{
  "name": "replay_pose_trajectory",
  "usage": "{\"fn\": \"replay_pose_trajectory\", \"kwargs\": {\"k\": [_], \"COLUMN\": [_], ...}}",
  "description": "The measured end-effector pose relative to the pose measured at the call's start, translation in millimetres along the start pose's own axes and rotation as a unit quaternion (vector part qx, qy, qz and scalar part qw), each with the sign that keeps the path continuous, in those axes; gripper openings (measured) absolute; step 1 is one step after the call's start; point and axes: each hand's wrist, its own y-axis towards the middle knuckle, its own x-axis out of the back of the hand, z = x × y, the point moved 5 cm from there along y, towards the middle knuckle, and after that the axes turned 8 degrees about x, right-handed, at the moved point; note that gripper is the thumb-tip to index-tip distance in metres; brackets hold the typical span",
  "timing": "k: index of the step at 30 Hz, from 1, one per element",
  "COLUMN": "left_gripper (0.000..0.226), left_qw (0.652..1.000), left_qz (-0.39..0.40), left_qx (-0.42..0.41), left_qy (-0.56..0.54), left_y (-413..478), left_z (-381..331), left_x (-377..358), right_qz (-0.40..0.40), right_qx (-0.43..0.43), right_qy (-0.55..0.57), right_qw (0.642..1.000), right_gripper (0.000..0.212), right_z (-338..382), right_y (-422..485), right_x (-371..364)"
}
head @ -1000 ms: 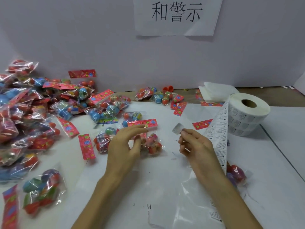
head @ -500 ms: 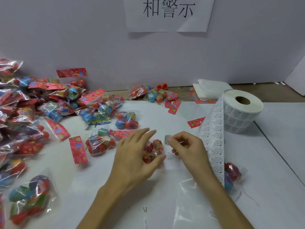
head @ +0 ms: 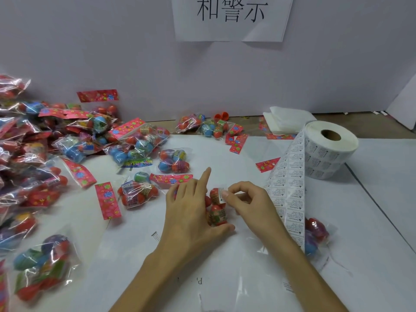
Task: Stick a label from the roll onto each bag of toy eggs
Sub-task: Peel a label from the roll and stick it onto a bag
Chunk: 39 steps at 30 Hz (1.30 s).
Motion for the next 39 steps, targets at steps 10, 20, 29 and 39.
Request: {"fn": "replay_pose_trajectory", "kwargs": {"k": [10, 20, 29, 39], "left_gripper": [0.113, 0.106, 0.102, 0.106], "left_qw": [0.998, 0.997, 0.996, 0.989], "left_qz": [-0.059, -0.068, -0.084, -0.133], "left_qx": [-0.021, -0.033, -0.038, -0.05], "left_qy": [0.013, 0.02, 0.01, -0.036], "left_y": [-6, -9, -10, -11], "left_z": [-9, -13, -15, -17], "left_x": [1, -1, -2, 6], "right_qz": [-0.022, -0.058, -0.087, -0.001], "right_qx": [-0.007, -0.021, 0.032, -0.03], "right_qy": [-0.012, -0.063, -0.113, 0.045], "right_qw": [1.0, 0.996, 0.989, 0.999], "right_gripper": [0.022, 0.026, 0.021, 0.029], "right_z": [4, 6, 5, 0], "right_y": [-4, -7, -7, 0], "right_x": [-3, -1, -2, -3]}}
